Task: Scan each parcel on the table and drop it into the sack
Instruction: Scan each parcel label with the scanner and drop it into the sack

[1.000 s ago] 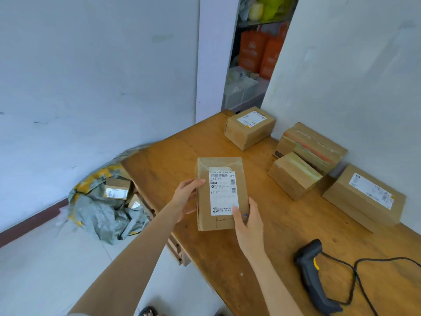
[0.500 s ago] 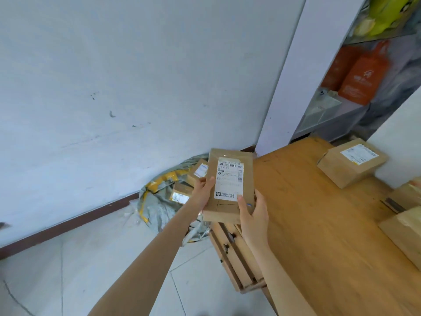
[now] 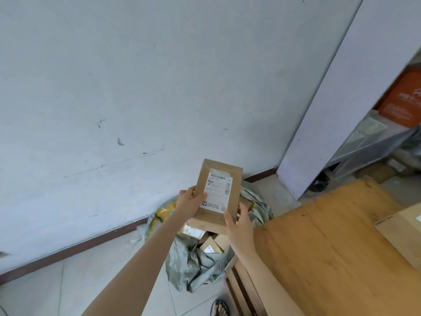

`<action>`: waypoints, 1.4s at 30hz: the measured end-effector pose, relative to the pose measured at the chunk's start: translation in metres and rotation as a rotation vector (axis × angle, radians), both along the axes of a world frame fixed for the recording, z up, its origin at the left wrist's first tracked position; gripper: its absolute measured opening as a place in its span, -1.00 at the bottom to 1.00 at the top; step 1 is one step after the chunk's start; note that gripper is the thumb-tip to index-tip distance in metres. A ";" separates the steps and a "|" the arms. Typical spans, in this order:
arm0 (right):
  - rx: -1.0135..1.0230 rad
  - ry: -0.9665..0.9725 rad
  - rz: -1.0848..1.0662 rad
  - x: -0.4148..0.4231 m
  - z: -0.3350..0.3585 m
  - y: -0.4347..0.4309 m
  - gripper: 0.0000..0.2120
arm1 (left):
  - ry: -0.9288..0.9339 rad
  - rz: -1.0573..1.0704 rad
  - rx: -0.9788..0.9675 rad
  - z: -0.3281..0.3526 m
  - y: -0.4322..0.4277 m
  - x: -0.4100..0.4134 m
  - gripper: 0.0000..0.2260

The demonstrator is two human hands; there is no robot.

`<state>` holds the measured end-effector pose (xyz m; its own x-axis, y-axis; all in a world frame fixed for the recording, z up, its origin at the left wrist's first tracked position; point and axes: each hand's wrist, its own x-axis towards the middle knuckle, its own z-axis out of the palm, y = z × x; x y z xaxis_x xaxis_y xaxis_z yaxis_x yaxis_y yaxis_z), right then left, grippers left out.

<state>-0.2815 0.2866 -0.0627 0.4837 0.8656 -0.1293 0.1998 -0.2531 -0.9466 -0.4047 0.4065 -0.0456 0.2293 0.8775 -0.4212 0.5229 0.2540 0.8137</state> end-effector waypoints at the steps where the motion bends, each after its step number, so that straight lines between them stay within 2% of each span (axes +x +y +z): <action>1: -0.030 -0.007 -0.008 0.004 -0.004 0.011 -0.73 | 0.005 -0.030 -0.012 -0.003 0.010 0.004 -0.57; 9: -0.260 -0.064 -0.116 0.020 -0.036 0.079 -0.64 | -0.014 -0.264 -0.146 -0.038 0.094 0.034 -0.56; 12: -0.364 -0.093 -0.175 0.016 -0.041 0.099 -0.54 | 0.070 -0.425 -0.159 -0.054 0.125 0.039 -0.55; 16: -0.487 -0.104 -0.316 0.003 -0.045 0.110 -0.45 | 0.221 -0.627 -0.110 -0.078 0.156 0.034 -0.68; 24: -0.607 -0.069 -0.444 -0.020 -0.044 0.101 -0.65 | 0.309 -0.744 -0.183 -0.101 0.188 0.026 -0.67; 31: -0.554 -0.051 -0.582 -0.021 -0.022 0.062 -0.64 | 0.233 -0.915 -0.137 -0.087 0.156 0.085 -0.67; 35: -0.523 -0.042 -0.652 -0.015 -0.005 0.024 -0.68 | 0.121 -0.998 -0.044 -0.073 0.112 0.123 -0.88; 38: -0.471 -0.054 -0.694 -0.007 0.009 -0.008 -0.70 | 0.059 -1.047 0.047 -0.055 0.076 0.151 -0.76; 42: -0.376 -0.066 -0.751 0.006 0.024 -0.061 -0.74 | 0.011 -1.072 0.167 -0.031 0.020 0.178 -0.75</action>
